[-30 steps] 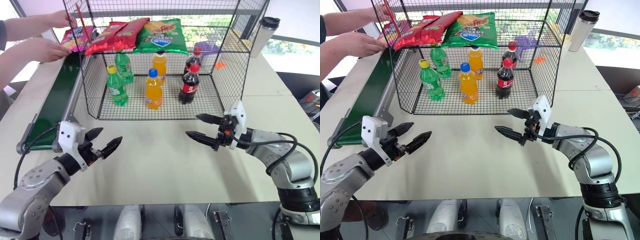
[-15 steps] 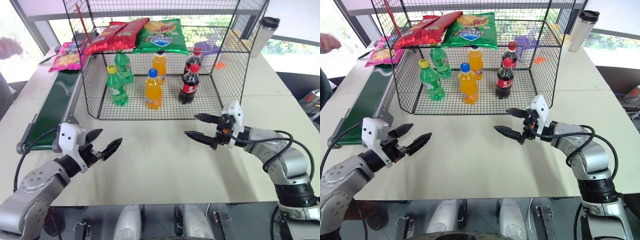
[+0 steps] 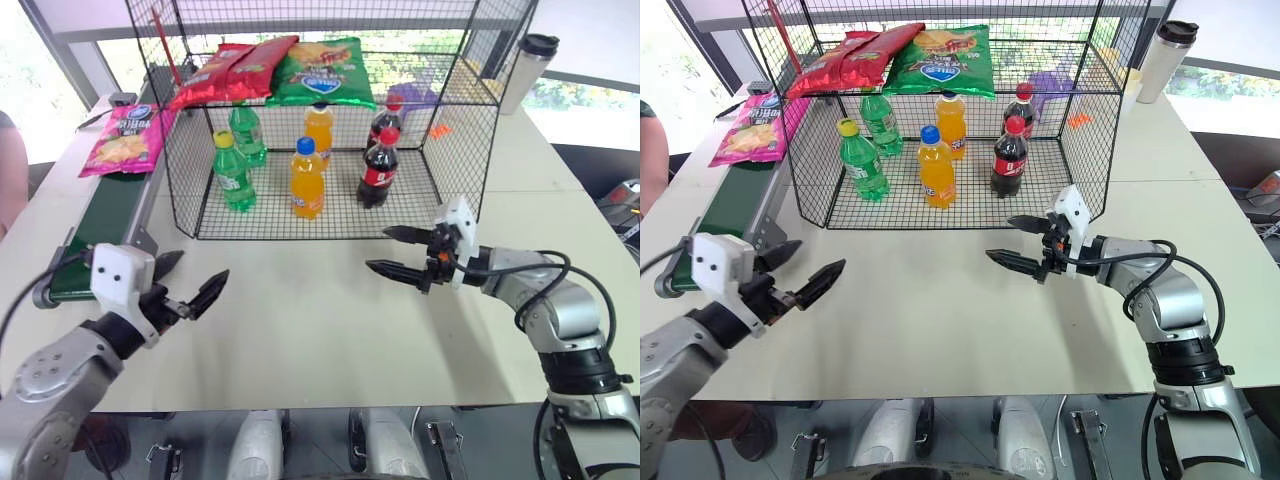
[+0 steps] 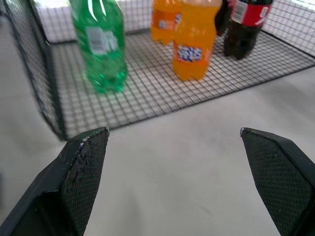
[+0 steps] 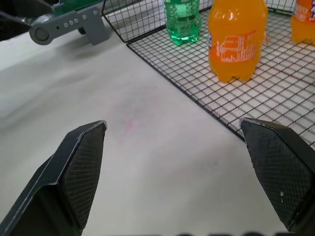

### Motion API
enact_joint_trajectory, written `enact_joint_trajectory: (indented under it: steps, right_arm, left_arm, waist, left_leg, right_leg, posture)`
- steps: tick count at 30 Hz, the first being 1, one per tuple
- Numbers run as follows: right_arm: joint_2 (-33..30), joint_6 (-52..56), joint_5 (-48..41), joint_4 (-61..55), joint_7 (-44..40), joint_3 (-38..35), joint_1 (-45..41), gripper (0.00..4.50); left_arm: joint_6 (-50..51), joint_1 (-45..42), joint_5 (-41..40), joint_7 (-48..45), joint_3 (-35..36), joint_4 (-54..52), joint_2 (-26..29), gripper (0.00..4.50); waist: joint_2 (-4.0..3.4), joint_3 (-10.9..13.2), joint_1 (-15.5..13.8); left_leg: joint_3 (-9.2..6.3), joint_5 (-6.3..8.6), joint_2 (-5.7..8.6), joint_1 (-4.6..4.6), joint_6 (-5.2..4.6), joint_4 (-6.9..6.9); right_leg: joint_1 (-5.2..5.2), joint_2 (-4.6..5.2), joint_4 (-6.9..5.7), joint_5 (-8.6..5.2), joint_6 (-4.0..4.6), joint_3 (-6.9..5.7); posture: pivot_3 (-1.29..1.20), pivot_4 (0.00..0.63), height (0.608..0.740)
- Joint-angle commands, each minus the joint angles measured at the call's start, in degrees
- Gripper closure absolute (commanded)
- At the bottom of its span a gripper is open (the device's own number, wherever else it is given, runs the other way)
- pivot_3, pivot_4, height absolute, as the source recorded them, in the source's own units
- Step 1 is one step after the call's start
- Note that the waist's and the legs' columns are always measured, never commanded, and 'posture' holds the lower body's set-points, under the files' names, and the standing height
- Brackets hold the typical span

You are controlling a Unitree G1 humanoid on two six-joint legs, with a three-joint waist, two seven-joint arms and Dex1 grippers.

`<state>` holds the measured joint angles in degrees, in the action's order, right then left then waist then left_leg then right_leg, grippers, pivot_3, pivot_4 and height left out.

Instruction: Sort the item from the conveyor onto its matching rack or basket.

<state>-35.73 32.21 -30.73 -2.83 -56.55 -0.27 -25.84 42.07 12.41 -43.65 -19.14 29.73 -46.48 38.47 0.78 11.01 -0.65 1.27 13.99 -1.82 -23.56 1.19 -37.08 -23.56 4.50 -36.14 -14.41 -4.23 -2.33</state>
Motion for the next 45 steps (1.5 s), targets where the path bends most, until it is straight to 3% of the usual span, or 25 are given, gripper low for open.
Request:
enact_joint_trajectory:
  steps: [1,4,8,11,15,22,27,34,45]
  right_arm:
    - [-0.4,0.8,-2.0,2.0,-2.8,-1.5,-3.4,0.0]
    - [-0.1,2.7,-3.2,3.4,-5.0,-1.0,-6.5,0.0]
    - [3.1,6.9,-6.6,2.7,-5.9,-0.2,-11.4,0.0]
    - [5.6,9.0,-7.9,0.3,-6.6,1.8,-13.6,0.0]
    - [8.3,9.5,-8.3,-1.4,-6.9,3.9,-14.7,0.0]
    - [9.7,7.5,-5.7,-0.4,-8.8,7.3,-14.6,0.0]
    - [9.3,8.1,-6.2,-0.8,-9.7,7.3,-15.1,0.0]
    - [5.5,9.4,-6.7,-3.6,-12.2,7.0,-15.6,0.0]
    - [5.3,8.6,-5.9,-5.2,-9.9,6.7,-14.1,0.0]
  left_arm:
    - [-0.5,2.5,4.8,-2.0,10.6,-3.6,6.6,0.05]
    - [-5.5,11.8,19.0,-9.6,19.1,-2.8,14.1,0.05]
    - [-17.1,21.0,35.0,-15.6,28.3,-0.3,14.9,0.05]
    - [-29.9,27.1,46.9,-14.8,29.1,1.5,9.8,0.05]
    - [-43.7,32.4,56.6,-11.1,28.3,5.1,0.8,0.05]
    - [-55.6,37.9,63.4,-8.1,25.7,10.0,-9.1,0.05]
    - [-57.8,37.4,65.5,-7.2,23.1,12.3,-10.7,0.05]
    - [-57.4,34.5,66.7,-7.8,19.8,16.5,-7.8,0.05]
    - [-57.7,30.1,68.7,-7.3,17.0,27.5,0.2,0.05]
  waist:
    - [0.0,0.0,0.0]
    - [0.02,0.0,0.3]
    - [0.0,0.0,1.0]
    - [-0.03,0.0,1.3]
    - [0.07,0.0,1.4]
    - [0.08,0.0,1.3]
    - [0.15,-0.1,1.3]
    - [0.16,-0.1,1.4]
    - [0.21,-0.1,1.4]
  left_leg:
    - [0.0,0.0,0.0,0.01,0.0,0.01]
    - [0.06,0.0,0.01,0.03,0.0,0.08]
    - [0.23,0.01,-0.01,-0.03,0.0,0.18]
    - [0.24,0.01,-0.05,-0.04,0.01,0.24]
    - [0.32,0.01,-0.06,-0.23,0.01,0.43]
    - [0.41,0.02,-0.11,-0.71,-0.02,0.05]
    - [0.29,0.02,-0.11,-0.74,-0.02,-0.03]
    - [0.34,0.02,-0.1,-0.78,-0.03,-0.02]
    - [0.38,0.02,-0.1,-0.74,-0.04,-0.04]
  right_leg:
    - [0.0,0.0,0.0,0.0,0.0,0.0]
    - [-0.03,-0.02,0.02,0.0,0.0,0.02]
    - [-0.24,-0.02,0.02,0.0,0.02,0.1]
    - [-0.32,0.01,0.02,0.0,0.04,0.14]
    - [-0.67,0.05,0.04,0.01,0.03,0.44]
    - [-0.96,0.11,0.0,0.03,0.04,0.42]
    - [-0.96,0.16,0.0,0.05,0.07,0.42]
    - [-1.0,0.13,-0.04,0.07,0.04,0.39]
    - [-1.0,0.0,-0.16,0.11,-0.02,0.35]
  posture:
    - [0.0,0.15,0.74]
    - [0.0,0.15,0.74]
    - [0.0,0.15,0.74]
    - [0.0,0.15,0.74]
    - [0.0,0.15,0.74]
    - [0.0,0.15,0.74]
    - [0.0,0.15,0.74]
    - [0.0,0.15,0.74]
    - [0.0,0.15,0.74]
